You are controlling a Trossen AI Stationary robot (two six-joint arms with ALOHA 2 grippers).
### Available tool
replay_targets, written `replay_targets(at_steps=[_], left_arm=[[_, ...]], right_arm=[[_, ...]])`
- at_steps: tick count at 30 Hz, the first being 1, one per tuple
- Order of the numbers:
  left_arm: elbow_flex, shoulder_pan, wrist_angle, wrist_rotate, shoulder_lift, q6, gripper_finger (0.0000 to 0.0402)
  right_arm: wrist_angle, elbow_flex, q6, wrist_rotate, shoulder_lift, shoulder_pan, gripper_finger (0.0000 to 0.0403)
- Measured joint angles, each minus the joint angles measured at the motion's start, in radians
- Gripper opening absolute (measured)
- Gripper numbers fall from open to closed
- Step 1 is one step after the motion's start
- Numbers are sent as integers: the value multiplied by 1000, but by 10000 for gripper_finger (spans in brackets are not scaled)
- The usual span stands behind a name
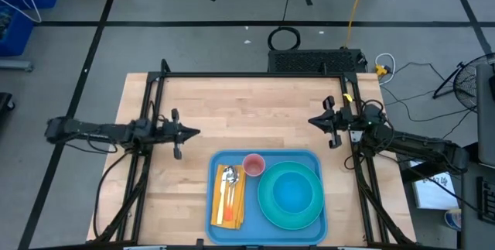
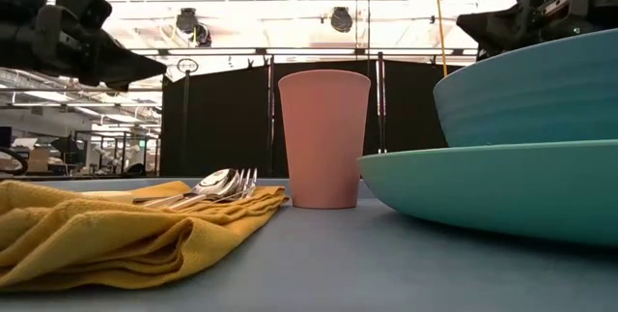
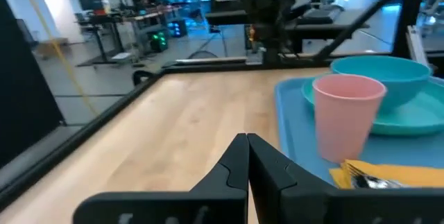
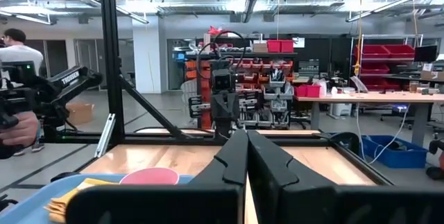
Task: Set up tray
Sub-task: Return to Home Position
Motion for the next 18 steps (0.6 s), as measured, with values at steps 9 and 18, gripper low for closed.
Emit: replay_targets(at_steps=[9,18], left_arm=[[0,-44,-61,-132,-71,33,0],[1,-254,-178,-351,-232,78,0]], right_arm=[[-9,18,97,-5,-109,40,0],[-380,45,24,126,-345,164,0]])
